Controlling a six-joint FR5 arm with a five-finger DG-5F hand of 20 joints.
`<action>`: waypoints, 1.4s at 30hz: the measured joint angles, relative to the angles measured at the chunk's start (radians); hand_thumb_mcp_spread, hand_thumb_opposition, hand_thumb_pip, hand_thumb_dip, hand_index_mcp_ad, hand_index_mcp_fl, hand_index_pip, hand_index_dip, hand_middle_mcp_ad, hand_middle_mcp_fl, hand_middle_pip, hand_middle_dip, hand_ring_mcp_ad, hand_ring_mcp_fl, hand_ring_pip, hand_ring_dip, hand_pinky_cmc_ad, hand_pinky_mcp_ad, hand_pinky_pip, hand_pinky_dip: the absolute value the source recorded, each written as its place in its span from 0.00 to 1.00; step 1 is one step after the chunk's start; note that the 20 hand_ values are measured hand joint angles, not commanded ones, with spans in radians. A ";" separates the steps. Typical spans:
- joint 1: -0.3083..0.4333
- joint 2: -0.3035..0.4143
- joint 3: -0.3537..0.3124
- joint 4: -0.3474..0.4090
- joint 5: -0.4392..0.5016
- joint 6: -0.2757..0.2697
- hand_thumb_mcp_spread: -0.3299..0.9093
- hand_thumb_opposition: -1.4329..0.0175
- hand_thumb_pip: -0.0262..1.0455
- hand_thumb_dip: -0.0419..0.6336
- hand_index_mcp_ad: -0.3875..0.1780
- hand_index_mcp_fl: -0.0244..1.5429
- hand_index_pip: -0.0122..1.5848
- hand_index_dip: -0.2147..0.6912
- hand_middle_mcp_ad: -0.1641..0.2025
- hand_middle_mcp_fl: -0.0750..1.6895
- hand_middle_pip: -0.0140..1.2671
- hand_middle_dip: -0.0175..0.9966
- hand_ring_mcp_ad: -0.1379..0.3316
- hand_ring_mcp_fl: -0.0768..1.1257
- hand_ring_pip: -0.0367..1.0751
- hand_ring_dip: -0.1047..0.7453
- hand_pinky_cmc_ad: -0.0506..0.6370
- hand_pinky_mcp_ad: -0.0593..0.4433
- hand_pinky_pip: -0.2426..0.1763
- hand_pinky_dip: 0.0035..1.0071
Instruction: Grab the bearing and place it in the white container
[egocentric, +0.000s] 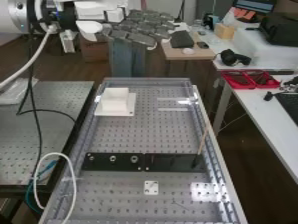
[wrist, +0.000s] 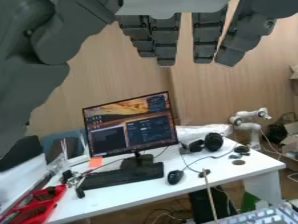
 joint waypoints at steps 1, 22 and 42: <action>0.001 0.000 -0.004 0.003 0.004 0.002 0.49 0.52 0.18 0.10 0.88 0.02 0.06 0.34 0.77 0.05 0.13 0.08 0.79 0.09 0.12 0.12 0.55 0.55 0.36 0.13; -0.001 -0.068 -0.155 0.122 0.147 0.142 0.55 0.52 0.24 0.10 0.67 0.03 0.07 0.31 0.77 0.05 0.13 0.11 0.80 0.09 0.12 0.12 0.55 0.55 0.37 0.13; -0.021 -0.150 -0.228 0.218 0.220 0.171 0.63 0.50 0.34 0.26 0.56 0.13 0.16 0.43 0.76 0.04 0.13 0.14 0.77 0.07 0.12 0.12 0.55 0.55 0.37 0.13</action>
